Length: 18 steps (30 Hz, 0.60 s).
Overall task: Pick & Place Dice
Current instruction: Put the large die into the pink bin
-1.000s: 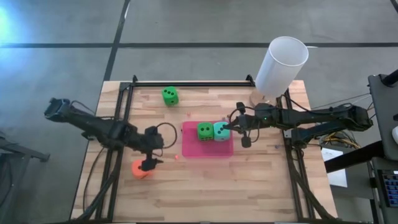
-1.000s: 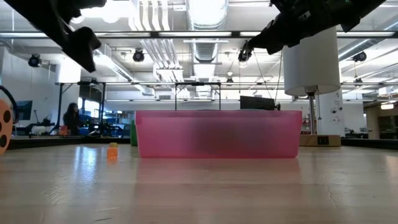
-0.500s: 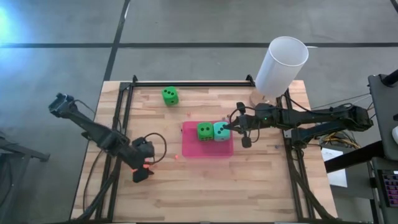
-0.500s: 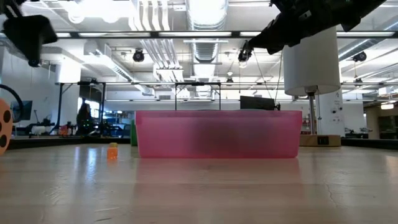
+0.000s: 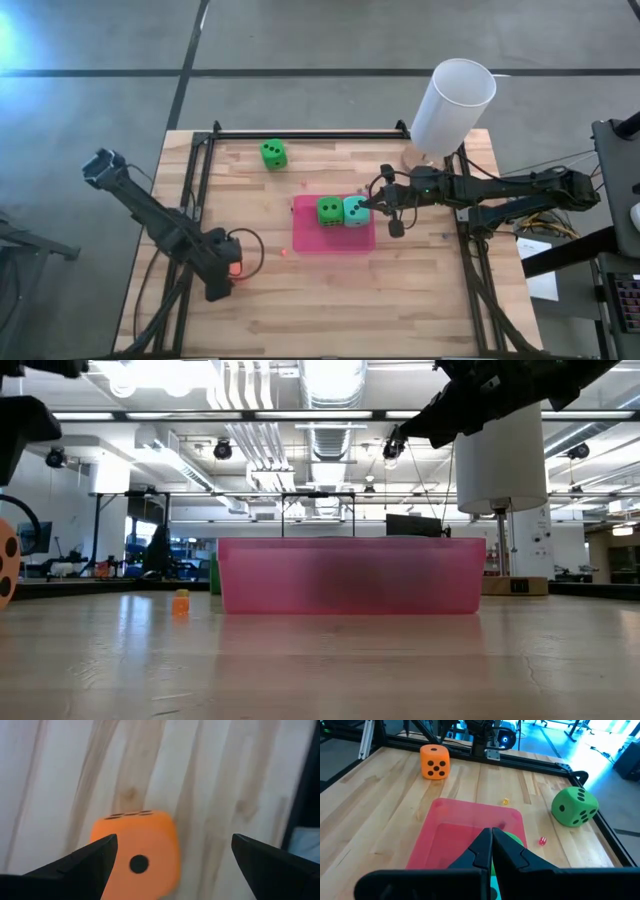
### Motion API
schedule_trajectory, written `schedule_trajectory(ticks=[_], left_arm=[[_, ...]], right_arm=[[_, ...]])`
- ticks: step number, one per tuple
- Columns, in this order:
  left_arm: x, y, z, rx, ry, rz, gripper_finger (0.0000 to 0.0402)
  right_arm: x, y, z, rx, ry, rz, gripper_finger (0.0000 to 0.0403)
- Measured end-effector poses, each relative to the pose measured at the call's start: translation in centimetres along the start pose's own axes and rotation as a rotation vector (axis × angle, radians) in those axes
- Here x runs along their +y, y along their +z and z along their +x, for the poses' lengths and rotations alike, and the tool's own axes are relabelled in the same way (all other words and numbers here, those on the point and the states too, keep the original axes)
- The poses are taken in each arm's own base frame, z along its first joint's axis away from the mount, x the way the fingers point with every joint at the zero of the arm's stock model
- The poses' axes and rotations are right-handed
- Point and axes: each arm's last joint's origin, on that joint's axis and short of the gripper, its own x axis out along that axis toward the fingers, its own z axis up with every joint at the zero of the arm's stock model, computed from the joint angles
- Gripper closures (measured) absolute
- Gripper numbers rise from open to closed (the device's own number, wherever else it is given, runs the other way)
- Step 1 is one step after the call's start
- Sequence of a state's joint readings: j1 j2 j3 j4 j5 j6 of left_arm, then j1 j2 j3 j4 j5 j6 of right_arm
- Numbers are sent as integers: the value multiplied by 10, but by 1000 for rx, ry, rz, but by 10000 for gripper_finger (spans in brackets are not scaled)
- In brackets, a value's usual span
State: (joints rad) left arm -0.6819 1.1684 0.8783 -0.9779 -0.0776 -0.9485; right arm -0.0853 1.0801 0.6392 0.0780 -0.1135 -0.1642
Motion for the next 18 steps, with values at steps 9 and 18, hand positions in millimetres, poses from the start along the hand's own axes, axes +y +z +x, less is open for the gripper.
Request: schedule_trajectory(ticks=[9, 18], left_arm=[[1, -4, 14, 130, 98, -69, 3], [1, -4, 14, 129, 96, -75, 6]], right_arm=[[0, 0, 0, 1, 0, 0, 394], [0, -1, 0, 2, 0, -1, 394]])
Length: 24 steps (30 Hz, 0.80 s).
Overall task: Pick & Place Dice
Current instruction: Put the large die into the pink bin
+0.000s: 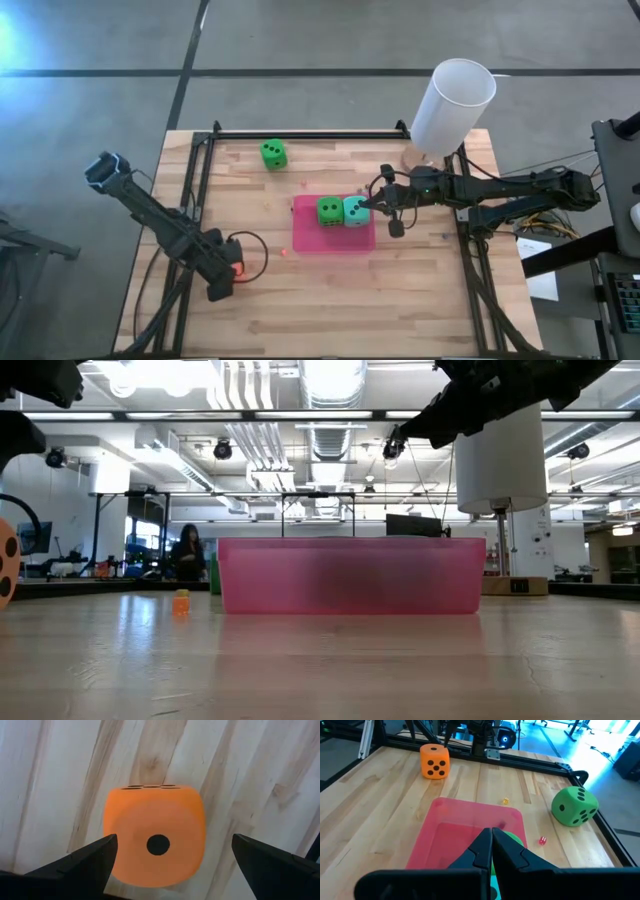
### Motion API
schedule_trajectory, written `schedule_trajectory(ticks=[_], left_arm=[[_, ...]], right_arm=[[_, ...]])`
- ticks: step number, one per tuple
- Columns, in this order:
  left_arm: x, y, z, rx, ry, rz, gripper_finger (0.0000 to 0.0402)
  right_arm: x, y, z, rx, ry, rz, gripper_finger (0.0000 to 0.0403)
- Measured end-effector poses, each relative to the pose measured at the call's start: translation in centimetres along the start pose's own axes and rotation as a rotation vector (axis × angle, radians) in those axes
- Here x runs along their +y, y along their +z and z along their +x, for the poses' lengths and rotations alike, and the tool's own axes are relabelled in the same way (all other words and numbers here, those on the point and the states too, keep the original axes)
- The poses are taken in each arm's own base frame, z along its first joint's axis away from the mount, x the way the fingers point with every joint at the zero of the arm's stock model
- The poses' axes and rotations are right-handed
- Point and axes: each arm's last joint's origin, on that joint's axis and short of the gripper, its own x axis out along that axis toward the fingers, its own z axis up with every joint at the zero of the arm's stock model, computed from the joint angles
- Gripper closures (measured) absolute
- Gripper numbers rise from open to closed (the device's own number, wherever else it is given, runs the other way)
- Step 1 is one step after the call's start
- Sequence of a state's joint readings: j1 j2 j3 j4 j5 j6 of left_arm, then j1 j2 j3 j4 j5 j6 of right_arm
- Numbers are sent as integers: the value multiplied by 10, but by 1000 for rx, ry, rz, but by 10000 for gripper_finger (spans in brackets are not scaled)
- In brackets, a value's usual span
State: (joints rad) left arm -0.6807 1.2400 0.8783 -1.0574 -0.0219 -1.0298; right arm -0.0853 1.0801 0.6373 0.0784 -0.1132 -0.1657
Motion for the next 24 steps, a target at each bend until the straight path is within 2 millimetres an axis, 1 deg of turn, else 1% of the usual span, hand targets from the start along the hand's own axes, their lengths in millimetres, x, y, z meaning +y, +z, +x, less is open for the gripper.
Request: schedule_trajectory(ticks=[12, 24], left_arm=[[-3, 2, 0, -22, -36, 2, 7], [-3, 2, 0, -23, -37, 6, 7]], right_arm=[[0, 0, 0, 0, -1, 0, 394], [0, 0, 0, 0, -3, -1, 394]])
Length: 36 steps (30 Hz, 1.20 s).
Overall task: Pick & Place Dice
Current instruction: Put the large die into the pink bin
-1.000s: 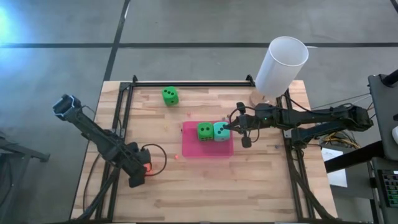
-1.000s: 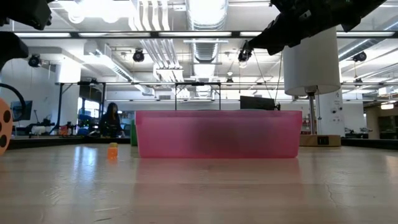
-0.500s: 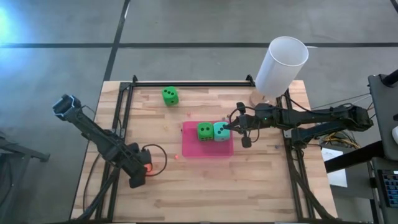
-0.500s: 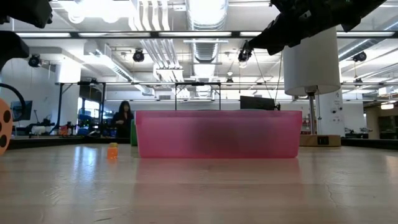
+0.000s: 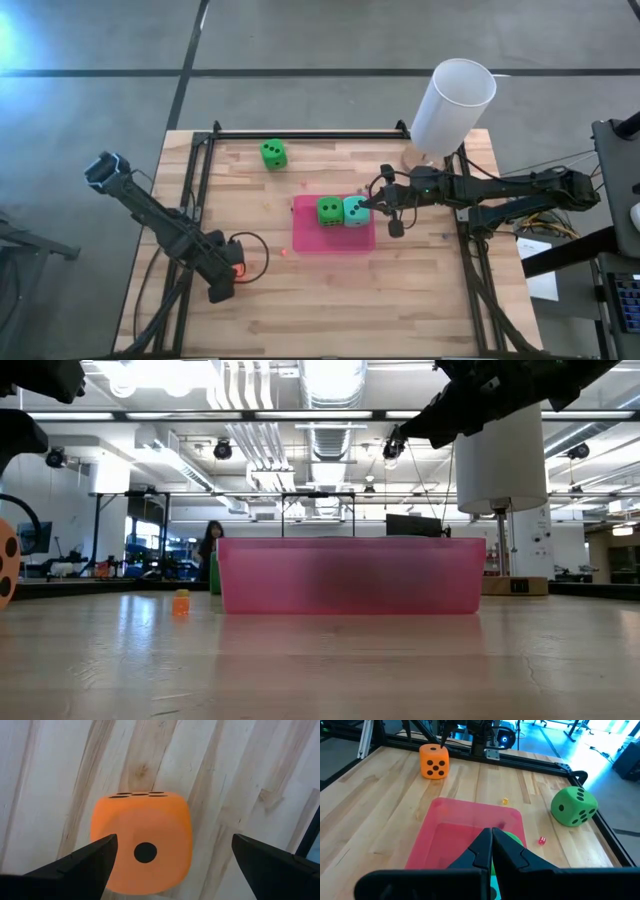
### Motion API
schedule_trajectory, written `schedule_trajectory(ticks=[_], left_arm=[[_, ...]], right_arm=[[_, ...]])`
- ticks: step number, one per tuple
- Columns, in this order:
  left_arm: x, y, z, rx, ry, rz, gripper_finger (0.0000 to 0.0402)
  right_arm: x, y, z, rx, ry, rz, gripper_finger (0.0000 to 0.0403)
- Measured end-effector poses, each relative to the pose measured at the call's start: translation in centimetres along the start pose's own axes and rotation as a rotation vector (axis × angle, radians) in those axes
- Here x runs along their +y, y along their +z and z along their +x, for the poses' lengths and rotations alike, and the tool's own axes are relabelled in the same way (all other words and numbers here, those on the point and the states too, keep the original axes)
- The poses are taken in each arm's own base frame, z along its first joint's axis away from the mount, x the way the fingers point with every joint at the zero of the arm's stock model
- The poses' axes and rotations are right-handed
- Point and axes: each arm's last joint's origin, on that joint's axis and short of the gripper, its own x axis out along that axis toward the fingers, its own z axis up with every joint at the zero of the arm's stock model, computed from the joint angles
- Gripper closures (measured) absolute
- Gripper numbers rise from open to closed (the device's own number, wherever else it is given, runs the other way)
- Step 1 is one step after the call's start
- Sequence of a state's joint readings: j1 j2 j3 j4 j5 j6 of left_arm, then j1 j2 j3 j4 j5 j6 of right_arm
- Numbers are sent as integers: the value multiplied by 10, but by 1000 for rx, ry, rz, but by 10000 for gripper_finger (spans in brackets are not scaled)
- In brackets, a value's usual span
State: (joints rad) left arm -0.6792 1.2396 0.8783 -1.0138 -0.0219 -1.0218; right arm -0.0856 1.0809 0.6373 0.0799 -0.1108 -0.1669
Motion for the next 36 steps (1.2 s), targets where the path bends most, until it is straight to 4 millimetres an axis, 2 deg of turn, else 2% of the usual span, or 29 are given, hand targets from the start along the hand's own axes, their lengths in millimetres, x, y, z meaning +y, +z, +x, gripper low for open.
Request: schedule_trajectory(ticks=[5, 12, 36], left_arm=[[0, 0, 0, 0, 0, -3, 7], [0, 0, 0, 0, 0, -112, 6], [7, -5, 1, 45, 68, -122, 2]], right_arm=[[0, 0, 0, 0, 0, 0, 394], [0, 0, 0, 0, 0, 2, 394], [0, 0, 0, 0, 0, 2, 394]])
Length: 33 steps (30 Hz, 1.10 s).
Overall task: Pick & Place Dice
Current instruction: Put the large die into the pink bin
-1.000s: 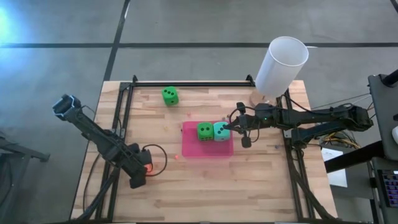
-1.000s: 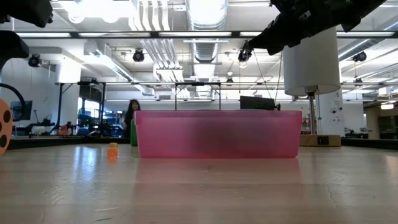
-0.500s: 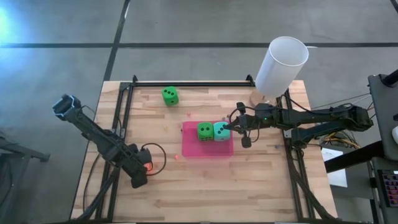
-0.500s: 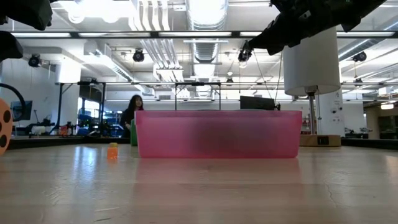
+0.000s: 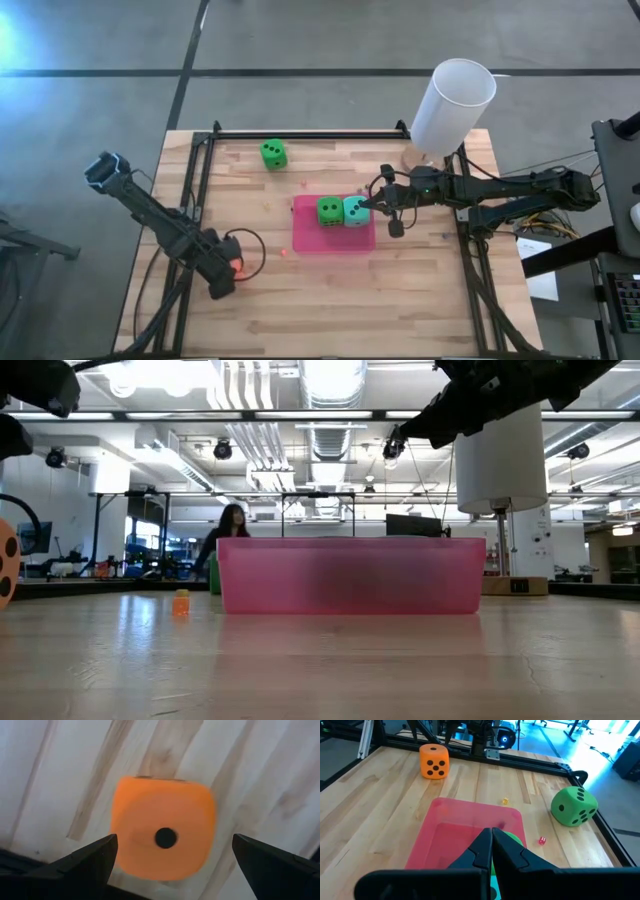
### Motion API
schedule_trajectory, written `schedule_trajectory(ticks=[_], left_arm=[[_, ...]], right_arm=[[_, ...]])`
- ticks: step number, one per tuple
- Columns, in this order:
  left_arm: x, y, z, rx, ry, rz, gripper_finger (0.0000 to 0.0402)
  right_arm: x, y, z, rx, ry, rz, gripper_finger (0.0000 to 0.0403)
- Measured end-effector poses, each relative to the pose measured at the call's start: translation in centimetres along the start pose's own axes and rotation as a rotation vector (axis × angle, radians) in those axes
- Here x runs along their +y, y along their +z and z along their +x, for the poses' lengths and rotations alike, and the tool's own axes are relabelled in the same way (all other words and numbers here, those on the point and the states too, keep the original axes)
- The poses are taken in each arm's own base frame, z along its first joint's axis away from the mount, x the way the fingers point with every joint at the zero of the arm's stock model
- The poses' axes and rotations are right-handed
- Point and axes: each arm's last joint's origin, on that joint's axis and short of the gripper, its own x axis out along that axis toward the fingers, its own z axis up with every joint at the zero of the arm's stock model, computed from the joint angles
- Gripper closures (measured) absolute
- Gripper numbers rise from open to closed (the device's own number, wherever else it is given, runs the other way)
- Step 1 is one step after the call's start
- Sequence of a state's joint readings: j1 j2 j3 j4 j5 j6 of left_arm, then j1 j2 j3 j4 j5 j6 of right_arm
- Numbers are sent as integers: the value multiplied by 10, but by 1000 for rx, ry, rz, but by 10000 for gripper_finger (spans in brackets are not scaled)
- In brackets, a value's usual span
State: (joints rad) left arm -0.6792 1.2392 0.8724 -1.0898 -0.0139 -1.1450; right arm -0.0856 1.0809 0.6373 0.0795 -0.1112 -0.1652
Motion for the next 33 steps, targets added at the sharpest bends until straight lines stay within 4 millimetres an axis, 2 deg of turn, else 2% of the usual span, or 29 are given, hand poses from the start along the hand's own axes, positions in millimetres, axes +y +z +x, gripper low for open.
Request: schedule_trajectory(ticks=[7, 14, 25, 33], left_arm=[[5, -3, 14, 13, 16, 37, 2], [4, -3, 18, 33, -25, 45, 2], [8, -4, 1, 16, 6, 111, 2], [7, -2, 2, -16, 11, 113, 2]], right_arm=[[0, 0, 0, 0, 0, -2, 394], [0, 0, 0, 0, 0, 0, 394], [0, 0, 0, -3, 0, -1, 394], [0, 0, 0, -4, 0, 0, 394]])
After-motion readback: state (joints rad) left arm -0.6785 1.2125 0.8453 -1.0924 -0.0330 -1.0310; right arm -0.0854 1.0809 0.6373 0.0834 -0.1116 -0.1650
